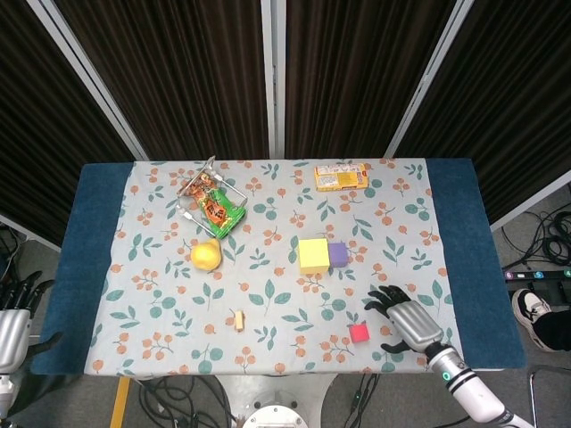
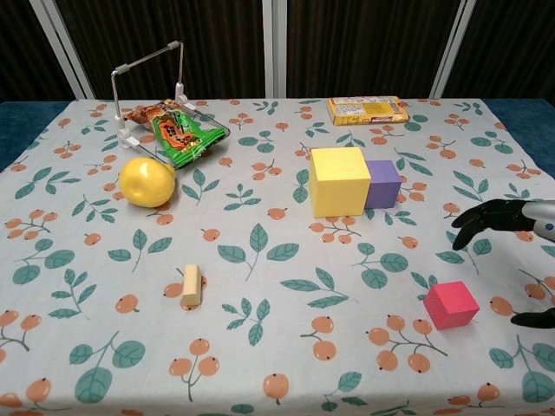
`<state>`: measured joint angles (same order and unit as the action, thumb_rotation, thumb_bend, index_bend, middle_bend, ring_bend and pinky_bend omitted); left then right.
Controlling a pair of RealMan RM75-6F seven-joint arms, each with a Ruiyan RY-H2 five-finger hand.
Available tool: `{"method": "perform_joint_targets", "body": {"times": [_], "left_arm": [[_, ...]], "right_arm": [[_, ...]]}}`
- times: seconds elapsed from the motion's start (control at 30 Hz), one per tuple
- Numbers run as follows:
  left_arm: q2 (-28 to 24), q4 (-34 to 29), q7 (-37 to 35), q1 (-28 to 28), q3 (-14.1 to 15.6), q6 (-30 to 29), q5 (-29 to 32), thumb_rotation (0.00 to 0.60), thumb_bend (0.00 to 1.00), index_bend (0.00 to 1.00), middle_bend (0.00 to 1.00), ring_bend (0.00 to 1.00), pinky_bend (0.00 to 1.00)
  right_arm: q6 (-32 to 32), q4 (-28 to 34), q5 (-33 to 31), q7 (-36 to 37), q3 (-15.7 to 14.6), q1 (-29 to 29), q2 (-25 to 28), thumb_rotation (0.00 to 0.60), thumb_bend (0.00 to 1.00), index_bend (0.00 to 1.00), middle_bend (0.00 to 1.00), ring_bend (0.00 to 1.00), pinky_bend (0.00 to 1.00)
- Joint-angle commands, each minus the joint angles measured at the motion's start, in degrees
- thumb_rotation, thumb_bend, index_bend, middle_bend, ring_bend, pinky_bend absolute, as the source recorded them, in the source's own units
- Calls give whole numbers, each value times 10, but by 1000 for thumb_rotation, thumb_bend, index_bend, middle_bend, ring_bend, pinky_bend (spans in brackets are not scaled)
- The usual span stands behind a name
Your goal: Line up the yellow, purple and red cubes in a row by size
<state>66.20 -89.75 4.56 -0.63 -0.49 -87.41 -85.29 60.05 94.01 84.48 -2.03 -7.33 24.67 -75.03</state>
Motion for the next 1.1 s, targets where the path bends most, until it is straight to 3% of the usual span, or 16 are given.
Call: {"method": "perform_joint_targets", "body": {"times": [0.03, 0.4, 0.6, 0.73, 0.9, 1.1], "left_arm": [[1, 2, -2, 0, 0, 0, 0, 600, 47, 242, 193, 164, 146], [5, 15, -13, -4, 1, 1, 6, 600, 48, 242, 193, 164, 146], [7, 19, -17, -3, 0, 2, 6, 600, 48, 242, 193, 163, 146], [8, 21, -18, -2, 0, 3, 6, 600, 48, 242, 193, 164, 146], [7, 22, -20, -2, 0, 3, 5, 600, 47, 242, 193, 164, 146], [9, 19, -17, -1, 1, 3, 2, 600, 48, 242, 193, 164, 146]], "right_arm": [[-3, -5, -1, -8, 4, -3, -15, 600, 81, 290, 119, 0, 12], [-41, -20, -33, -31, 17, 2, -51, 600, 150, 359, 131, 0, 12], [-32, -29, -38, -34, 25, -5, -65, 600, 270, 481, 146, 0, 12], [-22, -32, -38, -31, 33, -7, -62, 600, 287, 494, 150, 0, 12], [-1, -38, -67, -5, 83, -3, -34, 600, 286, 495, 146, 0, 12], [-52, -83, -147, 8, 143, 33, -24, 600, 283, 503, 123, 0, 12]]}}
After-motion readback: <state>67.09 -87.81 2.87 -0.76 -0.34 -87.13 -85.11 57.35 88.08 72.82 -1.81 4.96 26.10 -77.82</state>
